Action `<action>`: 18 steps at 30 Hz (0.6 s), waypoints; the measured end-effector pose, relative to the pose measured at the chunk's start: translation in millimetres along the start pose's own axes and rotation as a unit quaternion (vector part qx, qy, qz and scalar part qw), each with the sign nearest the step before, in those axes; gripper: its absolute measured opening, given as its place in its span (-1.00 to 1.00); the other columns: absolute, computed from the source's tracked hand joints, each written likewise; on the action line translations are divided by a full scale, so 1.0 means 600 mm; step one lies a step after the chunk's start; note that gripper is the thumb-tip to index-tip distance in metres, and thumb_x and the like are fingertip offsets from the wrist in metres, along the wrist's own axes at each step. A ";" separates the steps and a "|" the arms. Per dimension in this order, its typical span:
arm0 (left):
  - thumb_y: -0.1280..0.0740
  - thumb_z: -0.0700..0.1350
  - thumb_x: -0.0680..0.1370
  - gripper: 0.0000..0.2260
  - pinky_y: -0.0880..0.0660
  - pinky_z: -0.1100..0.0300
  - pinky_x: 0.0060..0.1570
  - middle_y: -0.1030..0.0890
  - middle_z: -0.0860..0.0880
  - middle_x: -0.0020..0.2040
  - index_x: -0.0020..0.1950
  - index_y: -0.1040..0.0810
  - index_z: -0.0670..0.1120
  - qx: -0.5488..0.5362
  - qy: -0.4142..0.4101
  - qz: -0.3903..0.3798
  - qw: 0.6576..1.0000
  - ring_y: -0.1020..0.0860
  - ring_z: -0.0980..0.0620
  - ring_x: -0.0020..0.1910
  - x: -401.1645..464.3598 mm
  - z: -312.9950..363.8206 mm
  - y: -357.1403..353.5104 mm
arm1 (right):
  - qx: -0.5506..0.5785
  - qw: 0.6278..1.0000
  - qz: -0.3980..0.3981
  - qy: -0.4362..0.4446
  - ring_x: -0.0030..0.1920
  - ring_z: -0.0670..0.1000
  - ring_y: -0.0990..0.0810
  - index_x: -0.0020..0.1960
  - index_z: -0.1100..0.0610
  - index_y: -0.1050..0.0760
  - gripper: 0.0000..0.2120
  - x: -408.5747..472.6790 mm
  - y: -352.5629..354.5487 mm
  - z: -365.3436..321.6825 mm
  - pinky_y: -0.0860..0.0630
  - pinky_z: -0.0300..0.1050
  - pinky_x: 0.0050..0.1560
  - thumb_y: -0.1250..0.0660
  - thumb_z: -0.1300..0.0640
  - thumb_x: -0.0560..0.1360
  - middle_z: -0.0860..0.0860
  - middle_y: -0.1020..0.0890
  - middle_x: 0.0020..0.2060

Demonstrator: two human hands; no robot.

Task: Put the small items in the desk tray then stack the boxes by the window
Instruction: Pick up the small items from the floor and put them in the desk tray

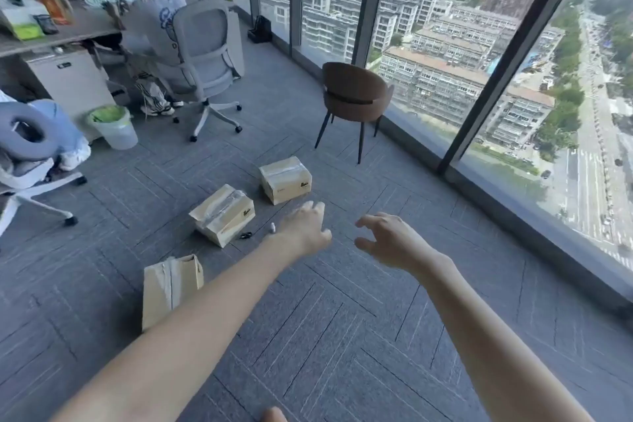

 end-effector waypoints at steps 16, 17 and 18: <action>-0.25 -0.02 0.59 -0.66 -0.51 -0.05 0.12 -0.46 -0.15 0.26 0.29 -0.37 -0.16 -0.081 0.198 -0.096 0.972 -0.50 -0.14 0.19 0.368 -0.261 -0.082 | -0.040 0.982 -0.174 0.064 0.31 0.11 -0.51 0.45 0.02 -0.40 -0.56 0.560 -0.122 0.057 -0.50 0.04 0.26 -0.22 -0.06 0.61 0.07 -0.53 0.32; -0.24 -0.03 0.59 -0.64 -0.51 -0.06 0.12 -0.46 -0.15 0.25 0.31 -0.37 -0.17 -0.093 0.211 -0.092 0.969 -0.50 -0.15 0.19 0.394 -0.268 -0.081 | -0.039 0.980 -0.179 0.076 0.31 0.11 -0.52 0.45 0.02 -0.40 -0.56 0.598 -0.126 0.064 -0.50 0.05 0.26 -0.22 -0.06 0.61 0.07 -0.53 0.32; -0.24 -0.03 0.59 -0.63 -0.51 -0.08 0.13 -0.46 -0.16 0.24 0.33 -0.36 -0.18 -0.102 0.224 -0.088 0.965 -0.49 -0.15 0.18 0.417 -0.275 -0.081 | -0.037 0.978 -0.190 0.083 0.31 0.11 -0.52 0.45 0.02 -0.41 -0.56 0.633 -0.130 0.073 -0.50 0.05 0.26 -0.23 -0.05 0.61 0.07 -0.54 0.32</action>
Point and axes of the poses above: each hand's wrist, its own x-axis towards the middle knuckle, its own y-axis out of the back of the hand, z = x × y, the point moved 6 cm from there along x, towards the middle knuckle
